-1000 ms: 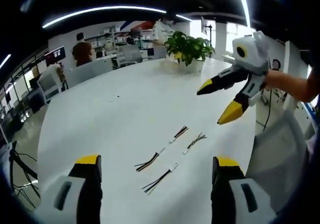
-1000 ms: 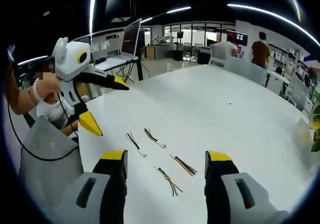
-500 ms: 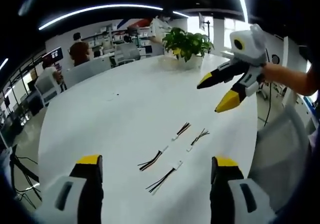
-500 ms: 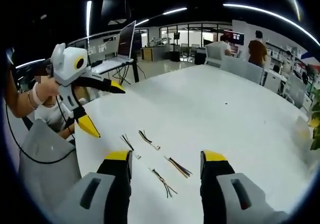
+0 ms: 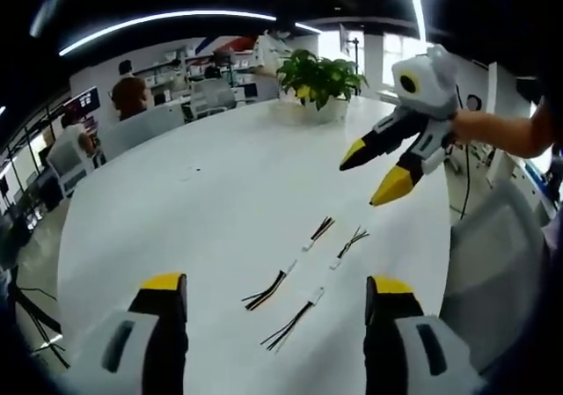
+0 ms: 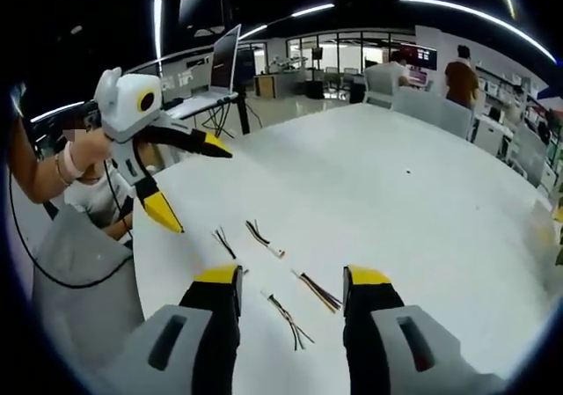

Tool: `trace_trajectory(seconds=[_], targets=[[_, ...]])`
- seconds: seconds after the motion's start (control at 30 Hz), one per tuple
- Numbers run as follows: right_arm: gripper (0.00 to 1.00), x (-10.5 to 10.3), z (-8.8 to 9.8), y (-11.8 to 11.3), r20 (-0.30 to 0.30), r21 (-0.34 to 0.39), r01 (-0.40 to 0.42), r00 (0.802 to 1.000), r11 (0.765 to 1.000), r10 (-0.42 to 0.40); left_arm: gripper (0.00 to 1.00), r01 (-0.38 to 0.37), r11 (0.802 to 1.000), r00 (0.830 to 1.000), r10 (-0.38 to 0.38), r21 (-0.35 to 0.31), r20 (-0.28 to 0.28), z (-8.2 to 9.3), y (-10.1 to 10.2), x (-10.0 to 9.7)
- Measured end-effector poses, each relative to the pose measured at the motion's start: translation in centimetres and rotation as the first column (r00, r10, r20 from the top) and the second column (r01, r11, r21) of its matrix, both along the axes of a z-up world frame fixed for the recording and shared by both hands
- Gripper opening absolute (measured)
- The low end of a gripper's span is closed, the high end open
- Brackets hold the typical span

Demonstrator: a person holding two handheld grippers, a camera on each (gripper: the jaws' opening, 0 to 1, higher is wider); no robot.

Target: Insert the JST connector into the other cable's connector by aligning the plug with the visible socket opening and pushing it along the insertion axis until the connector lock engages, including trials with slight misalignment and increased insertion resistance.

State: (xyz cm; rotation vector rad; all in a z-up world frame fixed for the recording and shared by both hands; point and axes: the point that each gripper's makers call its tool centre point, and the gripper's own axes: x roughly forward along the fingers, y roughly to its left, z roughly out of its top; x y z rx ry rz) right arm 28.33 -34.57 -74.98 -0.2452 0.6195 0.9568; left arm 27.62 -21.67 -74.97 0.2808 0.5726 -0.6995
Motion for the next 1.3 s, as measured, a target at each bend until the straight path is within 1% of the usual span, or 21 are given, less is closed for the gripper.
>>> trace_trajectory(seconds=[0.03, 0.13, 0.2, 0.23, 0.27, 0.37, 0.43, 0.47, 0.53, 0.67, 0.73, 0.77, 0.8, 0.83, 0.87, 0.93, 1.03, 1.17, 1.27, 1.3], targets=[[0.41, 0.0, -0.1, 0.0, -0.004, -0.004, -0.003, 1.0, 1.0, 0.003, 0.78, 0.012, 1.0, 1.0, -0.012, 0.0, -0.001, -0.1, -0.1, 0.0], [0.4, 0.0, -0.7, -0.1, -0.023, -0.018, -0.005, 1.0, 1.0, 0.005, 0.78, 0.099, 0.995, 0.995, -0.099, 0.0, 0.023, -0.2, -1.2, -0.4], [0.39, 0.1, -0.9, -0.2, -0.026, -0.022, -0.008, 1.0, 1.0, 0.007, 0.78, 0.124, 0.992, 0.991, -0.124, 0.01, 0.046, -0.3, -1.5, -0.4], [0.38, 0.1, -1.0, -0.1, -0.027, -0.023, -0.011, 1.0, 1.0, 0.011, 0.77, 0.117, 0.993, 0.991, -0.118, 0.011, 0.068, -0.1, -1.5, -0.1], [0.37, 0.1, -1.0, -0.1, -0.027, -0.022, -0.014, 1.0, 1.0, 0.014, 0.75, 0.088, 0.996, 0.989, -0.085, -0.012, 0.122, 0.6, -1.6, 0.6], [0.34, 0.1, -1.2, -0.1, -0.026, -0.022, -0.027, 0.999, 0.999, 0.026, 0.67, 0.094, 0.994, 0.988, -0.085, -0.062, 0.129, 1.2, -2.0, 0.7], [0.36, 0.2, -1.3, -0.1, -0.023, -0.02, -0.029, 0.999, 0.999, 0.028, 0.63, 0.103, 0.992, 0.985, -0.092, -0.075, 0.144, 1.5, -2.2, 0.9], [0.38, 0.3, -1.4, -0.2, -0.022, -0.016, -0.034, 0.999, 0.999, 0.033, 0.61, 0.123, 0.989, 0.983, -0.111, -0.078, 0.145, 1.5, -2.4, 0.8], [0.37, 0.4, -1.6, -0.1, -0.023, -0.011, -0.048, 0.999, 0.999, 0.047, 0.59, 0.13, 0.988, 0.983, -0.117, -0.082, 0.144, 1.5, -2.5, 0.9], [0.35, 0.5, -1.9, 0.1, -0.024, -0.014, -0.082, 0.996, 0.997, 0.082, 0.58, 0.134, 0.988, 0.986, -0.125, -0.079, 0.106, 0.5, -2.4, 1.0], [0.34, 0.5, -2.1, 0.3, -0.022, -0.018, -0.101, 0.995, 0.995, 0.1, 0.55, 0.14, 0.987, 0.987, -0.133, -0.083, 0.089, -0.1, -2.4, 0.9], [0.34, 0.5, -2.1, 0.3, -0.022, -0.019, -0.107, 0.994, 0.994, 0.107, 0.52, 0.144, 0.986, 0.987, -0.136, -0.085, 0.086, -0.2, -2.3, 0.9], [0.34, 0.5, -2.2, 0.4, -0.023, -0.019, -0.112, 0.994, 0.994, 0.111, 0.46, 0.149, 0.985, 0.987, -0.143, -0.083, 0.077, -0.5, -2.3, 0.8], [0.34, 0.5, -2.3, 0.4, -0.025, -0.02, -0.114, 0.993, 0.993, 0.113, 0.42, 0.147, 0.986, 0.987, -0.141, -0.082, 0.073, -0.7, -2.2, 0.9], [0.35, 0.6, -2.5, 0.5, -0.032, -0.022, -0.116, 0.993, 0.993, 0.115, 0.4, 0.142, 0.986, 0.988, -0.137, -0.082, 0.068, -1.0, -2.1, 1.0], [0.35, 0.7, -2.7, 0.6, -0.032, -0.019, -0.123, 0.992, 0.992, 0.122, 0.4, 0.136, 0.987, 0.99, -0.131, -0.086, 0.06, -1.3, -1.9, 1.3], [0.33, 0.6, -2.8, 0.7, -0.029, -0.015, -0.141, 0.99, 0.99, 0.141, 0.38, 0.143, 0.984, 0.989, -0.138, -0.103, 0.055, -1.4, -2.1, 1.2], [0.33, 0.4, -3.2, 0.9, -0.037, -0.017, -0.168, 0.985, 0.986, 0.167, 0.37, 0.152, 0.982, 0.988, -0.148, -0.114, 0.042, -1.7, -2.2, 1.1], [0.31, 0.3, -3.6, 0.9, -0.037, -0.028, -0.19, 0.981, 0.981, 0.189, 0.37, 0.157, 0.982, 0.987, -0.154, -0.106, 0.038, -2.3, -2.2, 1.3], [0.31, 0.3, -3.8, 1.0, -0.035, -0.031, -0.195, 0.98, 0.98, 0.194, 0.37, 0.163, 0.983, 0.986, -0.16, -0.089, 0.042, -2.6, -2.1, 1.4]])
